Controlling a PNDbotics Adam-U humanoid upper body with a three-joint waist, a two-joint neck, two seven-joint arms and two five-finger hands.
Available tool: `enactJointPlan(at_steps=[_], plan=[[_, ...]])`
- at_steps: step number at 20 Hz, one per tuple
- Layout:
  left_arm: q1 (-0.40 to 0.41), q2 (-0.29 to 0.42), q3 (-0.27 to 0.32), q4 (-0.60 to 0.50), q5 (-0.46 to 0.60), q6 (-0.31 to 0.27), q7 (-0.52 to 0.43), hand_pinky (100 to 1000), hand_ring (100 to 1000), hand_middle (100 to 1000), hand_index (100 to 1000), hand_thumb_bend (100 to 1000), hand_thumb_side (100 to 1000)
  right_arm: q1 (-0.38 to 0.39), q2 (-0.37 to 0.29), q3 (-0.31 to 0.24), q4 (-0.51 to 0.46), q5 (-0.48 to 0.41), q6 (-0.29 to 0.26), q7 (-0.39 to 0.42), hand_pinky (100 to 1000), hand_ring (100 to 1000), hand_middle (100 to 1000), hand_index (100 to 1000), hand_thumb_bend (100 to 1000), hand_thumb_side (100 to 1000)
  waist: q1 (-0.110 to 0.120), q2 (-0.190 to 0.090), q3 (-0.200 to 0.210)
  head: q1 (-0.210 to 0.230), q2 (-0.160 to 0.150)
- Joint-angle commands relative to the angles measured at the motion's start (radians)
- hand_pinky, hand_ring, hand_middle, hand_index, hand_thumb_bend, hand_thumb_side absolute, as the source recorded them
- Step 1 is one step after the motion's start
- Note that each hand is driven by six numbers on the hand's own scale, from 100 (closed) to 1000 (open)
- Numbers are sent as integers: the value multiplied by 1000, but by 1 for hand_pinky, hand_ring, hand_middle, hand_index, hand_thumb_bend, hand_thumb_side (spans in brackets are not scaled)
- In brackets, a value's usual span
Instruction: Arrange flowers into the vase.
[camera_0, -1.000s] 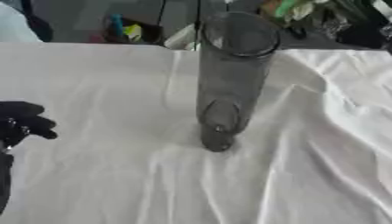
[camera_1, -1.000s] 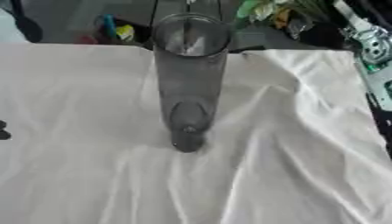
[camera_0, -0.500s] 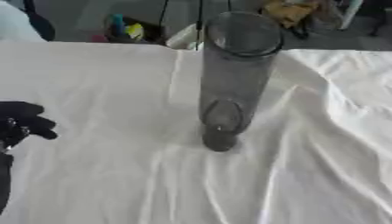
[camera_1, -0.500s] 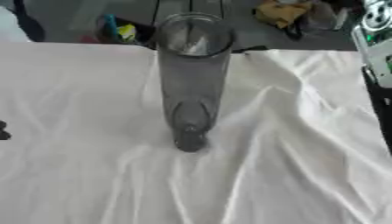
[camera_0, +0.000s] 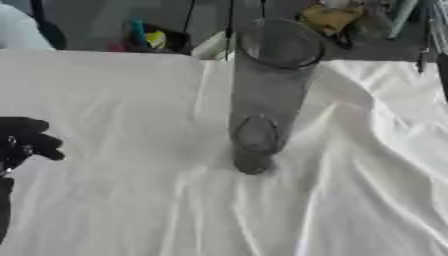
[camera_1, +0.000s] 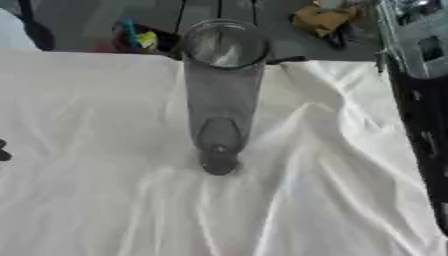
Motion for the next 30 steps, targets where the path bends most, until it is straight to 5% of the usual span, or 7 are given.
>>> enactJointPlan(at_steps=[1, 16, 30], plan=[[-4, 15, -8, -18, 5, 1, -6, 529, 596, 635, 715, 100, 1000, -46, 14, 7, -30, -27, -5, -30, 100, 100, 100, 100, 100, 529, -4, -50, 2, -8, -3], [8, 19, -16, -18, 12, 9, -17, 528, 596, 636, 715, 100, 1000, -159, 84, 33, -29, -100, -11, -115, 100, 100, 100, 100, 100, 524, -10, -73, 3, -22, 16], [21, 27, -19, -18, 15, 17, -20, 528, 597, 637, 716, 100, 1000, -232, 97, 32, 18, -244, 39, -167, 100, 100, 100, 100, 100, 534, -23, -96, -8, -24, 18]])
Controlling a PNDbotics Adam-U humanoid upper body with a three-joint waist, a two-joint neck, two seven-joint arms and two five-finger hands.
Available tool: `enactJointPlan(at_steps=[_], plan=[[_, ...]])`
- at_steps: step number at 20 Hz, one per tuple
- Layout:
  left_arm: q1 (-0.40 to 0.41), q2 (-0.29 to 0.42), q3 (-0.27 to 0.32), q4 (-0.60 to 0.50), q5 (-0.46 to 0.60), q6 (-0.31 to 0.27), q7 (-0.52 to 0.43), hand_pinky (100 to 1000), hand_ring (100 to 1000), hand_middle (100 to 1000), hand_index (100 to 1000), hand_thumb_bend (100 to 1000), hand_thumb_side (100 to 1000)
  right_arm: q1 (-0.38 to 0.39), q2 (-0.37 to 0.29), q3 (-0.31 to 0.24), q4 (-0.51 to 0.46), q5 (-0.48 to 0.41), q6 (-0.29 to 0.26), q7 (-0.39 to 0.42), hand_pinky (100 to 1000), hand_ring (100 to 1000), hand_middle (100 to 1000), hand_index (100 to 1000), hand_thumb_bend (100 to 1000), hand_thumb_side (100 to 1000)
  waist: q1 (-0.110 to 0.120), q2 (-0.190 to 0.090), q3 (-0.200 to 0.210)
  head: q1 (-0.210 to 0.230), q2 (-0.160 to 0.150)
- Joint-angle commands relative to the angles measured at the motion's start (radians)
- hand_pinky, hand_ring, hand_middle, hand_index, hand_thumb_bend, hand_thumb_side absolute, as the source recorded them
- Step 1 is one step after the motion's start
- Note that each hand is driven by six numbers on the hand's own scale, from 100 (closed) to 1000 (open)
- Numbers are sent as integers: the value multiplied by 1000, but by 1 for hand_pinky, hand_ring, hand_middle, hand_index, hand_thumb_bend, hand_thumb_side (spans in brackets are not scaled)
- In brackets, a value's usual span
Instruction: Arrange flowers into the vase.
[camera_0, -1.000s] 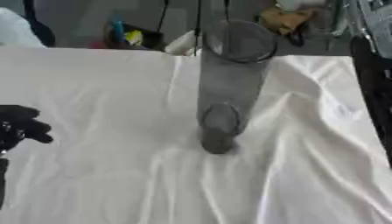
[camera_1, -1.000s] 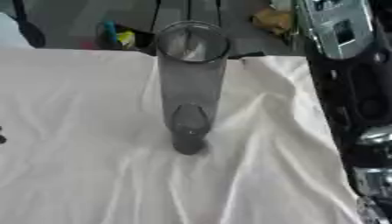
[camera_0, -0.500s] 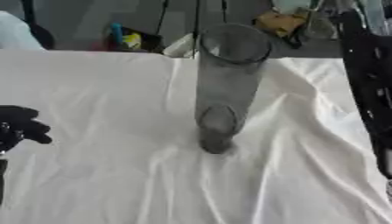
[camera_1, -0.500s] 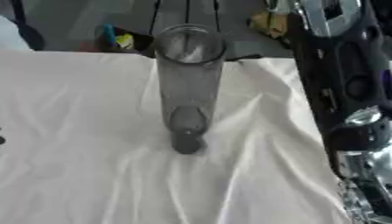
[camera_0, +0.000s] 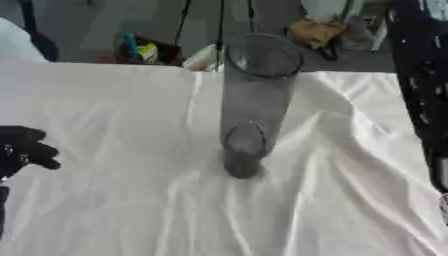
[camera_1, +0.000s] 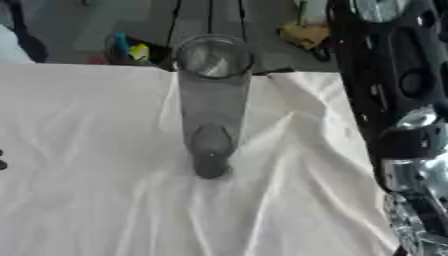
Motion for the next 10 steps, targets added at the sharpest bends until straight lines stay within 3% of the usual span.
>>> enactJointPlan(at_steps=[1, 10], plan=[[-6, 18, -7, -18, 6, 2, -3, 528, 597, 637, 716, 100, 1000, -31, 1, -3, -16, -32, 6, -19, 100, 100, 100, 100, 100, 536, -15, -43, 5, -5, 4], [-11, 11, -12, -18, 16, 4, -7, 529, 597, 637, 716, 100, 1000, -38, 67, 1, -51, -75, 23, -69, 100, 100, 100, 100, 100, 539, -11, -54, 19, -17, 7]])
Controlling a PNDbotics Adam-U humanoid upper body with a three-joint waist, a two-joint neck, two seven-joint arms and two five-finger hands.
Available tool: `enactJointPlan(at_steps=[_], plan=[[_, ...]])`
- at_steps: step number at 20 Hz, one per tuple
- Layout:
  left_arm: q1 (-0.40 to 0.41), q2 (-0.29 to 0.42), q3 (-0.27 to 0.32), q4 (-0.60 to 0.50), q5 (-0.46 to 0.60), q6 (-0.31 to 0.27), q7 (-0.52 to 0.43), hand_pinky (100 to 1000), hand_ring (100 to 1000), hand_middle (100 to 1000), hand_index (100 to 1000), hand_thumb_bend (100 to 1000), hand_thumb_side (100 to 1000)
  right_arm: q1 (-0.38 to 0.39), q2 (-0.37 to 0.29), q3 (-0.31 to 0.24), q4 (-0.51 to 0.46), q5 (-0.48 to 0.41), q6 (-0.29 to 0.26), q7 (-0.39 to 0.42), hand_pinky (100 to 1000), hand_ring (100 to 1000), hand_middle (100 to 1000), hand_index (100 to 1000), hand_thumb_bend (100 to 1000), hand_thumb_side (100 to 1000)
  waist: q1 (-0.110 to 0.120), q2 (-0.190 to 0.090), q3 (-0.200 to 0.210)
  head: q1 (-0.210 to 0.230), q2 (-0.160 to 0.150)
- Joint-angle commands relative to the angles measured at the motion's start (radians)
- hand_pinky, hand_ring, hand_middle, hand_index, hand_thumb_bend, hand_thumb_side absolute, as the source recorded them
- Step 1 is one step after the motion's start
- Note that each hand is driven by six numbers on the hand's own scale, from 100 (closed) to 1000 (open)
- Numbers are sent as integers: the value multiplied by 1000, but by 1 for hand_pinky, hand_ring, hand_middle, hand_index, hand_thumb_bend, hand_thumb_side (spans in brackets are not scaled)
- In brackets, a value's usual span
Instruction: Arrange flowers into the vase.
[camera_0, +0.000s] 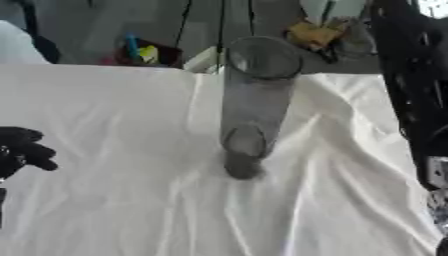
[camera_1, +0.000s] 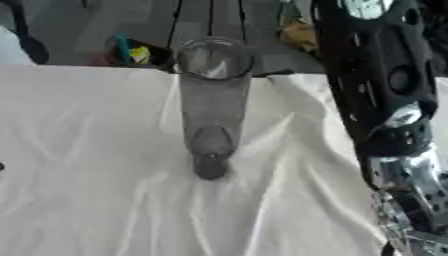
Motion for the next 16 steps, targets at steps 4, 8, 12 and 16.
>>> enactJointPlan(at_steps=[4, 8, 12, 16], plan=[[-11, 8, -8, -18, 9, 1, -5, 529, 597, 637, 716, 100, 1000, -24, 33, 4, -48, -20, 7, -22, 100, 100, 100, 100, 100, 539, -10, -47, 9, -8, 8], [-12, 7, -9, -18, 12, 2, -7, 529, 597, 637, 716, 100, 1000, -22, 50, 10, -61, -23, 17, -26, 100, 100, 100, 100, 100, 542, -12, -50, 12, -5, 9], [-13, 5, -11, -18, 15, 3, -10, 528, 597, 637, 716, 100, 1000, -18, 61, 17, -62, -20, 22, -21, 100, 100, 100, 100, 100, 543, -15, -50, 18, -6, 6], [-15, 4, -11, -18, 16, 3, -12, 528, 597, 638, 716, 100, 1000, -12, 69, 22, -59, -13, 24, -13, 100, 100, 100, 100, 100, 544, -17, -49, 25, -7, 7]])
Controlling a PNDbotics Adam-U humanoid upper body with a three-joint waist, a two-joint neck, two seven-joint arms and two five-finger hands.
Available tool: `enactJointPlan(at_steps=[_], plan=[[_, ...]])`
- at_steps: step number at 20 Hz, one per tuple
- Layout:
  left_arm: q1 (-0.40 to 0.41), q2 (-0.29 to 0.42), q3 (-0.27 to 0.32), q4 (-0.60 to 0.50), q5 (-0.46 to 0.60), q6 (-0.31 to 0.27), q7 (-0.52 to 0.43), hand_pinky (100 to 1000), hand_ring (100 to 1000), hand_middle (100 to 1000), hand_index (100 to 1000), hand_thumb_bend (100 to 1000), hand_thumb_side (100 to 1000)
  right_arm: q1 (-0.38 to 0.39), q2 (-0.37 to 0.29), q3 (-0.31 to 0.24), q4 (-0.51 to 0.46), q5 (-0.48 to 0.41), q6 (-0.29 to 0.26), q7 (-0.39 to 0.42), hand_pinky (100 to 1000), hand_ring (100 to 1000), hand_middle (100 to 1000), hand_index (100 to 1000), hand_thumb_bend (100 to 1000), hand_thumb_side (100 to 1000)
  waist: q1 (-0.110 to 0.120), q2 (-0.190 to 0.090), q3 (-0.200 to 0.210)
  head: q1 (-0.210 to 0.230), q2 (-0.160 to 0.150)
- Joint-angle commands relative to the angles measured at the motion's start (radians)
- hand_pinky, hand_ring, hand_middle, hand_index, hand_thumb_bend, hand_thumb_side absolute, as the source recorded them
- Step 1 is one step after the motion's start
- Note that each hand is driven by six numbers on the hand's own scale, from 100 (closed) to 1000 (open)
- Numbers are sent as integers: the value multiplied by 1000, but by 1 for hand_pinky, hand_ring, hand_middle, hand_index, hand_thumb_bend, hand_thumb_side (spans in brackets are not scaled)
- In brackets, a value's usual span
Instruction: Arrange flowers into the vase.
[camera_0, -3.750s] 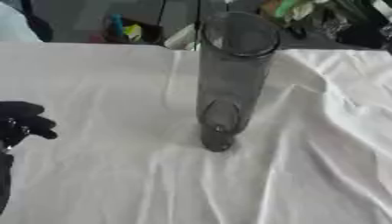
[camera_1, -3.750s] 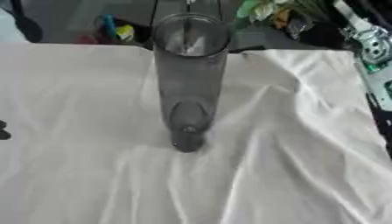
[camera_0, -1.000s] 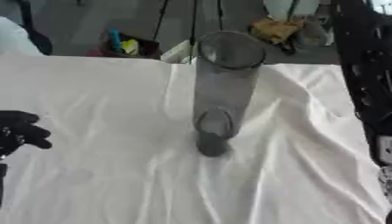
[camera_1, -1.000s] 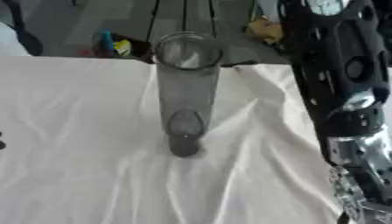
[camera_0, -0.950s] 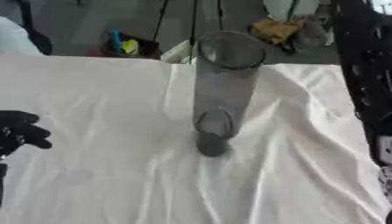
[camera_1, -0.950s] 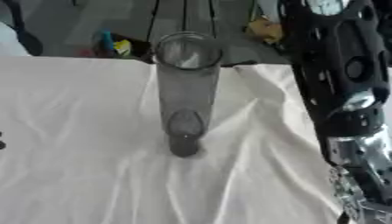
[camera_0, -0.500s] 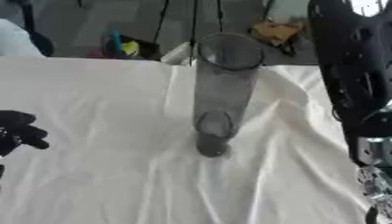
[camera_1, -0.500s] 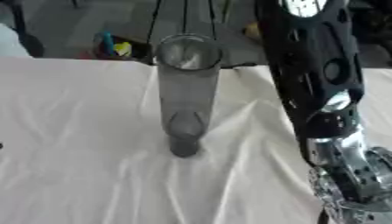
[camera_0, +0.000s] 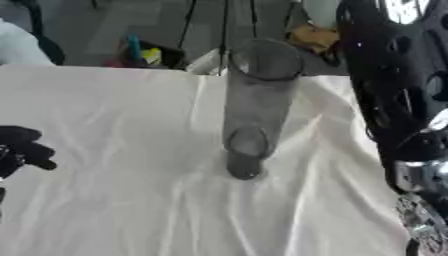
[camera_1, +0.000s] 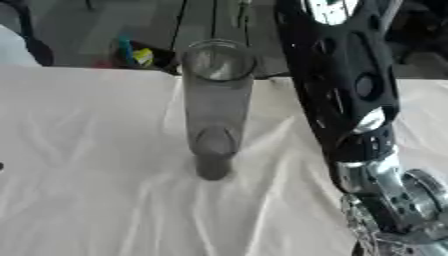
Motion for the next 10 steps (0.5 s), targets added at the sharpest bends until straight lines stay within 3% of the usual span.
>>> enactJointPlan(at_steps=[1, 10], plan=[[-14, 5, -5, -18, 6, -1, -5, 528, 597, 638, 716, 100, 1000, -15, -5, 2, -19, 2, 2, 7, 100, 100, 100, 100, 100, 545, -12, -41, 3, -1, -1], [-17, 0, -7, -18, 4, 1, -8, 526, 597, 638, 715, 100, 1000, 8, 6, 4, -3, 10, 3, 27, 100, 100, 100, 100, 100, 554, -18, -29, 10, 1, -2]])
